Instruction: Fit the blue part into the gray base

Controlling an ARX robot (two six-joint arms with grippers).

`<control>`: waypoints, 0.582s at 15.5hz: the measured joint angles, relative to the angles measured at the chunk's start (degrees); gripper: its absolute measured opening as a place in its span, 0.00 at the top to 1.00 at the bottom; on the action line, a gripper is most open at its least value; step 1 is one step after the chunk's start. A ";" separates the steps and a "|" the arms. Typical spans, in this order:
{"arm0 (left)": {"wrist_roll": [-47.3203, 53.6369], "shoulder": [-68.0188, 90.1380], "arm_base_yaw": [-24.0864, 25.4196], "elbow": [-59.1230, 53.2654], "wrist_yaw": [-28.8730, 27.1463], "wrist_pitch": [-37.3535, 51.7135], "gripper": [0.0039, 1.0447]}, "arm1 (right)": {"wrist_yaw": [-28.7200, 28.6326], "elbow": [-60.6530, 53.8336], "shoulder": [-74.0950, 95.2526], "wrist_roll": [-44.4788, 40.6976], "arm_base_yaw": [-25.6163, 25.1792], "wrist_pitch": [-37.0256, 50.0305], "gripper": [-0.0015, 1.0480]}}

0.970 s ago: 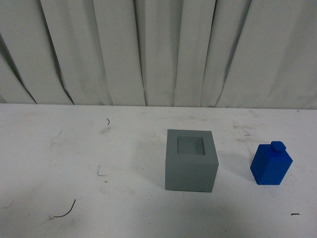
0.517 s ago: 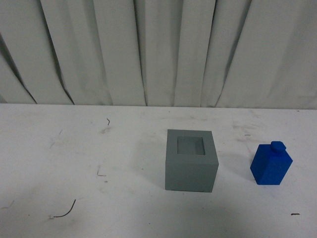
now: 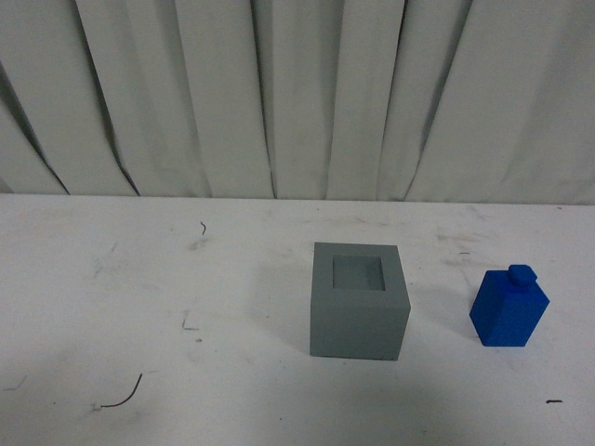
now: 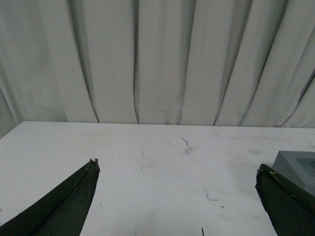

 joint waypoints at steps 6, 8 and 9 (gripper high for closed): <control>0.00 0.00 0.00 0.00 0.00 0.00 0.06 | 0.00 0.00 0.00 0.00 0.00 0.00 0.06; 0.00 0.00 0.00 0.00 0.00 0.00 0.06 | 0.00 0.00 0.00 0.00 0.00 0.00 0.06; 0.00 0.00 0.00 0.00 0.00 0.00 0.06 | 0.00 0.04 0.17 -0.02 0.02 0.61 0.06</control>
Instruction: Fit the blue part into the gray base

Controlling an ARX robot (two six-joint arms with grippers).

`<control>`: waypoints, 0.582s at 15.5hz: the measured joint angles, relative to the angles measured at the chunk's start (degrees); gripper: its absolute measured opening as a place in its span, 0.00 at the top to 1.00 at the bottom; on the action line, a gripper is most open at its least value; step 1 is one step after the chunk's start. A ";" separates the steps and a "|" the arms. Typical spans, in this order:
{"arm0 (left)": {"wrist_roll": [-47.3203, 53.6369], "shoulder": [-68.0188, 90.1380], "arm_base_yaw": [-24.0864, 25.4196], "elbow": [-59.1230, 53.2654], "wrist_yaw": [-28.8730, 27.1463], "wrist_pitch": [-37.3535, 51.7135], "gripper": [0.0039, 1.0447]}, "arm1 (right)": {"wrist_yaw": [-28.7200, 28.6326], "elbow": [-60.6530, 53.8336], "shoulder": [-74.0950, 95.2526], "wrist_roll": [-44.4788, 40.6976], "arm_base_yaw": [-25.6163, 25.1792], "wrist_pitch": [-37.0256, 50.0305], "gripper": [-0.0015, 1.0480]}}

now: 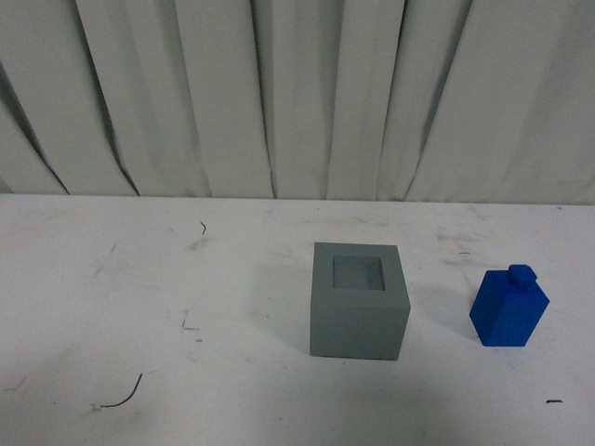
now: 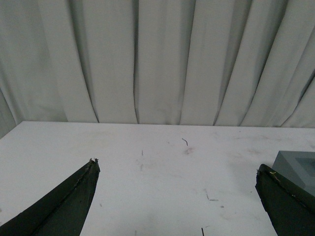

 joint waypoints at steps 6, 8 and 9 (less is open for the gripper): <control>0.00 0.00 0.00 0.00 0.00 0.00 0.06 | -14.93 10.99 45.00 -2.73 -13.29 45.68 0.06; 0.00 0.00 0.00 0.00 0.00 -0.02 0.06 | -15.47 23.17 66.12 -5.70 -14.25 56.85 0.06; 0.00 0.00 0.00 0.00 -0.02 0.00 0.06 | -15.37 30.38 75.58 -7.23 -13.51 53.96 0.06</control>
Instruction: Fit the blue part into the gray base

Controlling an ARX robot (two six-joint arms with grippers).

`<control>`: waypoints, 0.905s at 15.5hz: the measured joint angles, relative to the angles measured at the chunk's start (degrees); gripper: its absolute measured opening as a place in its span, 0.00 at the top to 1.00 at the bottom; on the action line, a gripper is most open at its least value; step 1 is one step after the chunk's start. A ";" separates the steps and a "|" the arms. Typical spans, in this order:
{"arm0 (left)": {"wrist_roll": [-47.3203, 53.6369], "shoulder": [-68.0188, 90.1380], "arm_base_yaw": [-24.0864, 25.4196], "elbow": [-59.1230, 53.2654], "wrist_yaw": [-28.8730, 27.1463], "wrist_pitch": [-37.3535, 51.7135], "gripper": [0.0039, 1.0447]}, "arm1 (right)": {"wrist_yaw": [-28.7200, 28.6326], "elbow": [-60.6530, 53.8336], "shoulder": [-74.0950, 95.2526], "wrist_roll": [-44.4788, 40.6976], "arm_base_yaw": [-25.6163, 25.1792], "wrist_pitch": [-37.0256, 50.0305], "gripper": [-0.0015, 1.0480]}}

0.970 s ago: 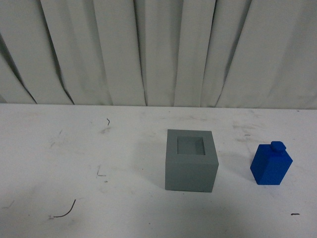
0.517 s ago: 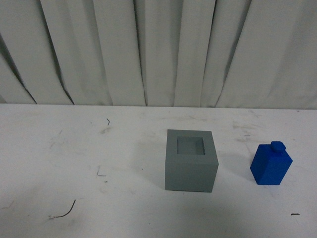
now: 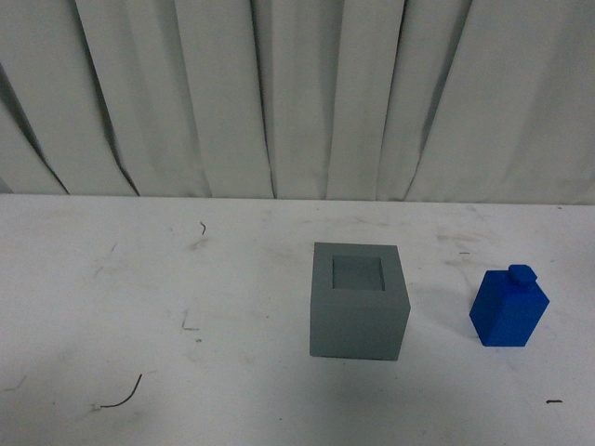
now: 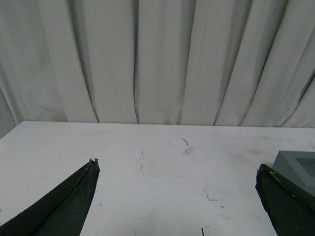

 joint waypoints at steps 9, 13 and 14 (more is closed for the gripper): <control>0.00 0.00 0.00 0.00 0.04 -0.02 0.06 | -13.25 36.79 26.14 -52.13 6.58 -49.48 0.06; 0.00 0.00 0.00 0.00 0.02 0.00 0.06 | -10.47 47.67 30.47 -73.57 8.09 -75.97 0.06; 0.00 0.00 0.00 0.00 0.02 0.00 0.06 | -9.22 50.27 31.78 -76.74 8.76 -81.90 0.06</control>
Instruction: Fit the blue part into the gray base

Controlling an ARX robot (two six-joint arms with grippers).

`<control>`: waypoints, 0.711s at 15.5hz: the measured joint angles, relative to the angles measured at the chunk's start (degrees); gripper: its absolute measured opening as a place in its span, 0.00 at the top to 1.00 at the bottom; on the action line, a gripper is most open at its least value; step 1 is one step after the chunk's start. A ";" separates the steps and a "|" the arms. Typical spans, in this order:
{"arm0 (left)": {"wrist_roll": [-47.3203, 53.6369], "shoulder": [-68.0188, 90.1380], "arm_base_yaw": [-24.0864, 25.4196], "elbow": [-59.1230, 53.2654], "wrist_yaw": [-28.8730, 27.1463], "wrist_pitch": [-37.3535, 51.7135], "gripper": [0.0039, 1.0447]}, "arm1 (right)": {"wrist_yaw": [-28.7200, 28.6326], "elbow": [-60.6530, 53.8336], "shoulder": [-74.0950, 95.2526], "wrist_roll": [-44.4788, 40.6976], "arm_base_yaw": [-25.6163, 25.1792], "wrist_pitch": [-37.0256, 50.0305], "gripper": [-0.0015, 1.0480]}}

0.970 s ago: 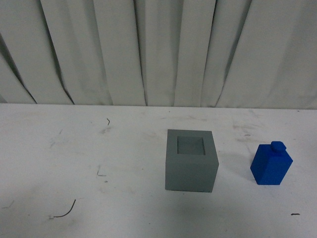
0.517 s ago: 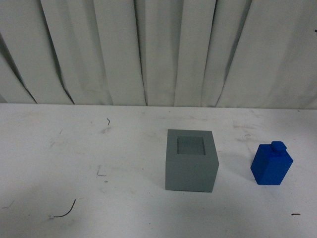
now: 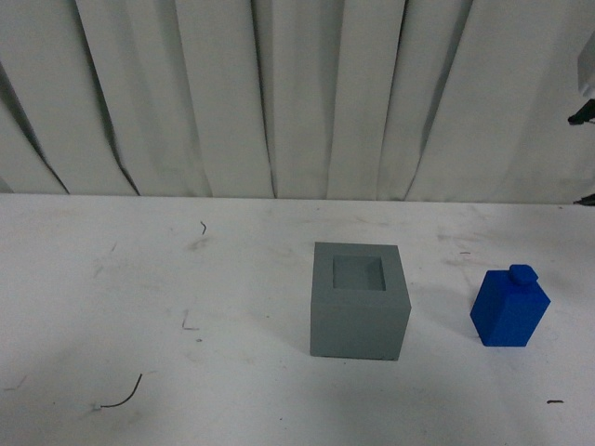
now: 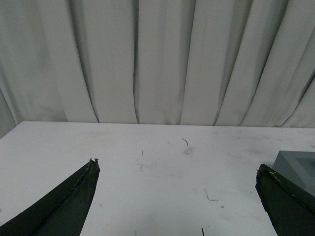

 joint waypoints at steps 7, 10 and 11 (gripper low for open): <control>0.00 0.00 0.00 0.00 0.00 -0.02 0.06 | 8.59 6.25 8.11 -5.90 2.84 -15.74 0.06; 0.00 0.00 0.00 0.00 0.00 -0.02 0.06 | 9.42 6.54 10.82 -6.64 2.84 -15.58 0.06; 0.00 0.00 0.00 0.00 0.00 -0.02 0.06 | 9.42 6.67 11.67 -6.75 2.86 -15.74 0.06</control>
